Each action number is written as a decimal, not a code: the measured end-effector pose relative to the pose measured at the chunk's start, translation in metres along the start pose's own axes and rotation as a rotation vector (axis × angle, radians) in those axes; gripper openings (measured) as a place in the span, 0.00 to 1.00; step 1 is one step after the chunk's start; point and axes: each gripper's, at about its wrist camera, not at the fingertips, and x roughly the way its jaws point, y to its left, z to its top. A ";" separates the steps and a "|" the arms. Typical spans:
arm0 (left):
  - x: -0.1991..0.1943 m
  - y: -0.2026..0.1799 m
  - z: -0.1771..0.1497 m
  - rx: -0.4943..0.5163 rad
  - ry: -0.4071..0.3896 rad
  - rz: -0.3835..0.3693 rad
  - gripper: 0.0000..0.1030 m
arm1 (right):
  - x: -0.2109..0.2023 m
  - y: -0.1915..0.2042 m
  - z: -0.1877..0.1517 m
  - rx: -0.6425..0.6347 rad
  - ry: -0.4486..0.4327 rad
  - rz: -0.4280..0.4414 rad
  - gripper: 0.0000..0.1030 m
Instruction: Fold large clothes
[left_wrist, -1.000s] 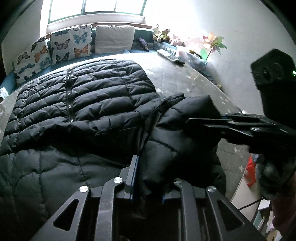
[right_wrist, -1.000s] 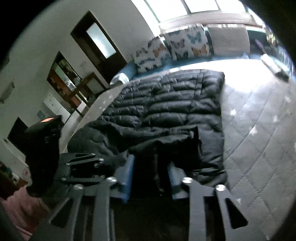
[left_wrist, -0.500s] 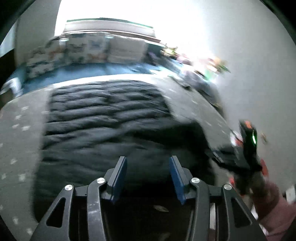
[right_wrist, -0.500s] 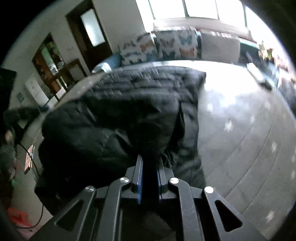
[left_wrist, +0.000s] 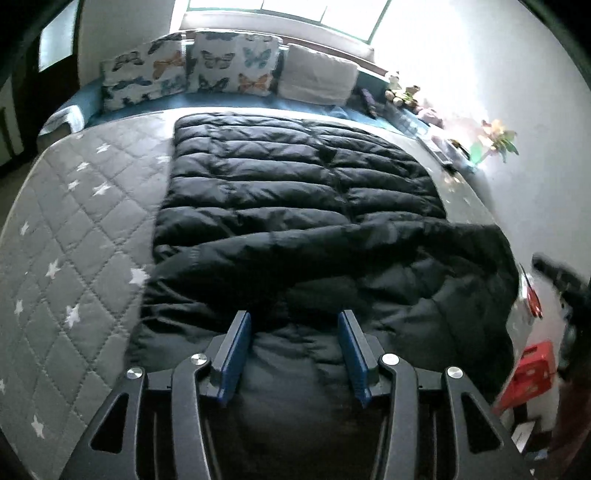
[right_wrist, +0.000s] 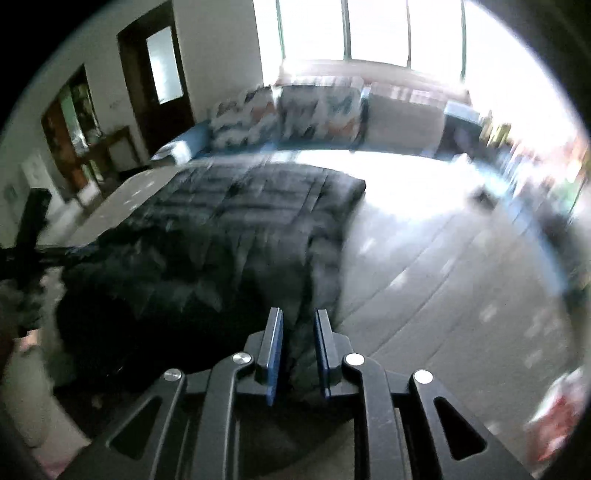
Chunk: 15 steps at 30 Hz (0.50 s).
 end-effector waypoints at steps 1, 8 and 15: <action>0.000 -0.005 -0.001 0.020 0.000 0.006 0.50 | -0.004 0.004 0.006 -0.012 -0.020 0.005 0.24; 0.012 -0.018 -0.005 0.072 0.000 0.007 0.50 | 0.049 0.041 0.027 -0.064 0.026 0.096 0.38; 0.012 -0.020 -0.004 0.093 0.007 -0.004 0.51 | 0.125 0.017 -0.016 0.047 0.184 0.122 0.36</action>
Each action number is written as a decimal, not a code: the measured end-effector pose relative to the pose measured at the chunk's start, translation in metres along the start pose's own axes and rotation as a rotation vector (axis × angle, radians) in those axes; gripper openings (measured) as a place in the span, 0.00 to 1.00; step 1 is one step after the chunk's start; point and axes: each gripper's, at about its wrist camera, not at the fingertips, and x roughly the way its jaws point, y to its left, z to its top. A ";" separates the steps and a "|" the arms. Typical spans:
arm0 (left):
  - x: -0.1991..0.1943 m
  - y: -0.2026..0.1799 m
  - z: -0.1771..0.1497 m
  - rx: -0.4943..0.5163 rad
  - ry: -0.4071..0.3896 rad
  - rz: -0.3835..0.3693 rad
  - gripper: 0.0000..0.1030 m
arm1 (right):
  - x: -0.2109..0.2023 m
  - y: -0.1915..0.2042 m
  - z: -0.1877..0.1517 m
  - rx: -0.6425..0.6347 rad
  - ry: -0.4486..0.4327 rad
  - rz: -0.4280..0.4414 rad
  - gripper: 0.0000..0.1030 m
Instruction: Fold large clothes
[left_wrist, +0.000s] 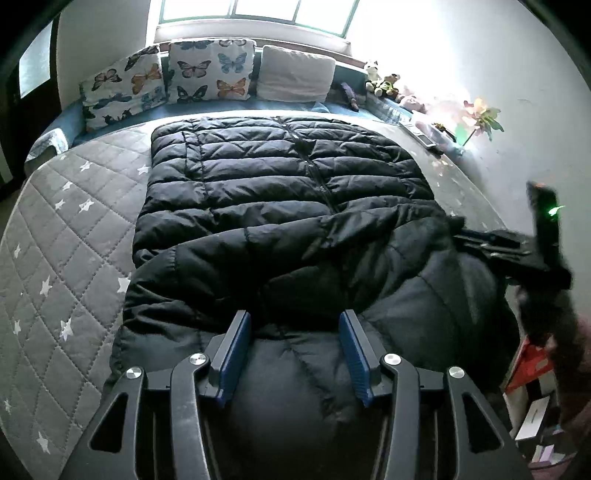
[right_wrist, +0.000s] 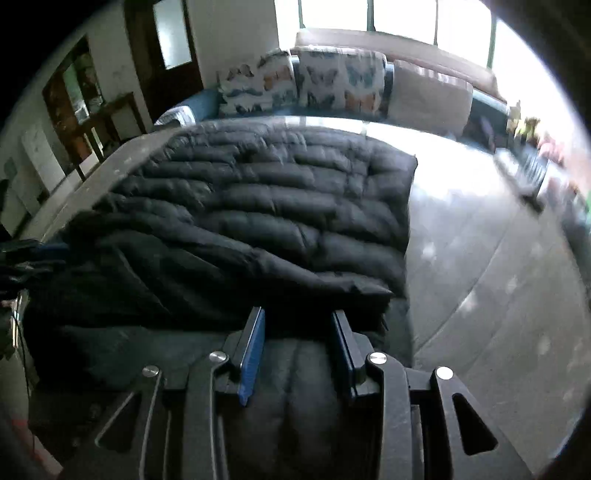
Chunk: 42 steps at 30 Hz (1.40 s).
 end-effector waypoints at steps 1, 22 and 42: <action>-0.002 -0.001 0.002 0.001 0.007 0.000 0.51 | -0.002 -0.003 -0.002 0.010 -0.001 0.013 0.36; 0.050 -0.115 0.008 0.224 0.092 -0.099 0.51 | -0.026 0.028 -0.027 -0.170 0.090 -0.017 0.39; 0.046 -0.099 0.017 0.154 0.102 -0.172 0.51 | 0.002 0.017 -0.002 -0.130 -0.023 -0.037 0.40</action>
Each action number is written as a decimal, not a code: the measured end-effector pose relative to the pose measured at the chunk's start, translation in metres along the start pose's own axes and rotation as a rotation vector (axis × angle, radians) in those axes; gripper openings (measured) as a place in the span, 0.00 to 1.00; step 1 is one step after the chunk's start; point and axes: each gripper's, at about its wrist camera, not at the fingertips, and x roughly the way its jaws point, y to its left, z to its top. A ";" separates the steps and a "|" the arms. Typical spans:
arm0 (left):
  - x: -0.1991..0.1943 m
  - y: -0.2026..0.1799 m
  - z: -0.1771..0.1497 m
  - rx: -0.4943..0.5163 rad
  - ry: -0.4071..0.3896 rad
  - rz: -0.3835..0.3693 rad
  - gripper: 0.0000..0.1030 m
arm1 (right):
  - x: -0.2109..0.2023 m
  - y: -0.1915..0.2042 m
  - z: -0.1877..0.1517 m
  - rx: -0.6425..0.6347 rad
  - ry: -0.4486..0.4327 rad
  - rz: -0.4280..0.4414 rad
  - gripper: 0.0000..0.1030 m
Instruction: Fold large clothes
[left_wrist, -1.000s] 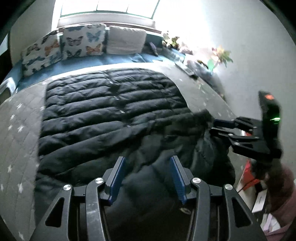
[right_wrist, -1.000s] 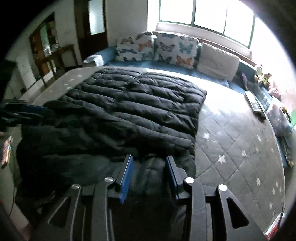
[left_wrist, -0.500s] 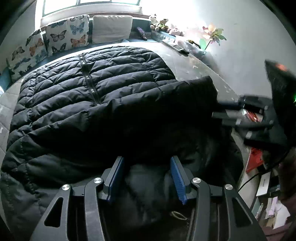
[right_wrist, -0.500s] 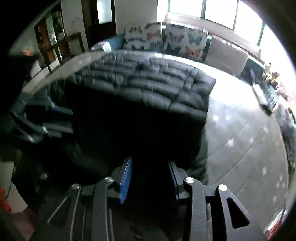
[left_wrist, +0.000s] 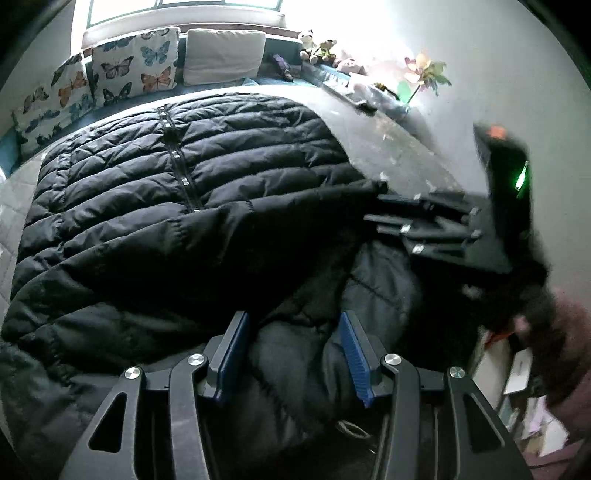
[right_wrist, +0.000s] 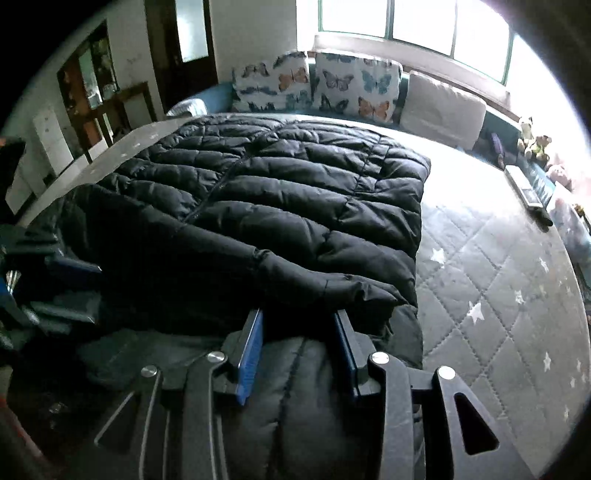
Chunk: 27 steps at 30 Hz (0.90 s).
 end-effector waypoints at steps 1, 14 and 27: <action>-0.014 0.003 0.002 0.001 -0.032 -0.010 0.51 | -0.001 0.001 -0.001 -0.005 -0.007 -0.002 0.40; -0.062 0.125 -0.029 -0.236 -0.107 0.152 0.53 | 0.000 0.003 -0.003 -0.029 -0.020 -0.004 0.40; -0.037 0.117 -0.054 -0.181 -0.105 0.202 0.54 | -0.001 0.004 -0.001 -0.033 -0.017 -0.001 0.40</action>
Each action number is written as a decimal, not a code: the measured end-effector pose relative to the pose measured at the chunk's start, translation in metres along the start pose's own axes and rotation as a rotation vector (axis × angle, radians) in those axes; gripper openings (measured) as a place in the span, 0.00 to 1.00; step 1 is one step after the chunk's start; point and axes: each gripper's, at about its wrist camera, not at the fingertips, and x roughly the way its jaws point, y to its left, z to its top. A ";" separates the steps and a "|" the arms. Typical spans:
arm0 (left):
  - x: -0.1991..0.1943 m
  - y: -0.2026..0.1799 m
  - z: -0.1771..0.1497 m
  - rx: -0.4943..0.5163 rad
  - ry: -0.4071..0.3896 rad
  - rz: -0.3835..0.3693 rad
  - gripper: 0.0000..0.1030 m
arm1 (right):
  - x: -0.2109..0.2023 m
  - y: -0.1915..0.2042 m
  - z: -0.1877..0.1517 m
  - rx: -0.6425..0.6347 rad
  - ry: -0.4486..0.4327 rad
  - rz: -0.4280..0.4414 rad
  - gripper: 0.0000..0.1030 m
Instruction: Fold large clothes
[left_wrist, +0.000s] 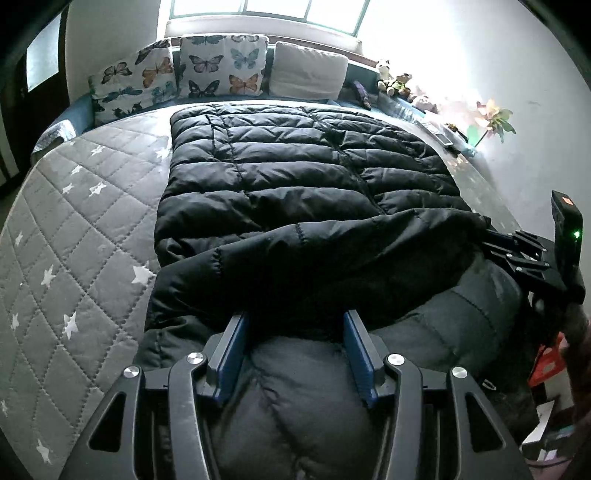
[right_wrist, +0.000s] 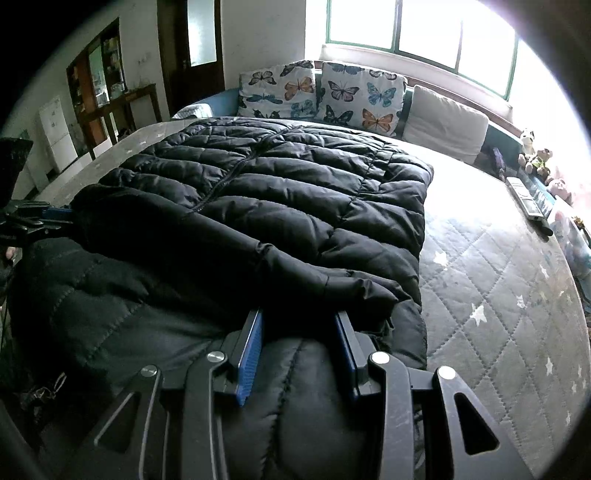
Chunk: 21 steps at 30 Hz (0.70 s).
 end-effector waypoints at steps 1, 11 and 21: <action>0.000 0.000 0.001 0.000 0.001 0.001 0.54 | -0.001 0.001 0.000 -0.002 0.004 -0.001 0.40; -0.028 -0.027 0.023 0.011 0.008 0.014 0.59 | -0.059 0.036 0.006 -0.123 0.009 0.026 0.40; -0.011 -0.087 0.000 0.145 0.067 -0.078 0.59 | -0.035 0.035 -0.015 -0.101 0.097 0.065 0.40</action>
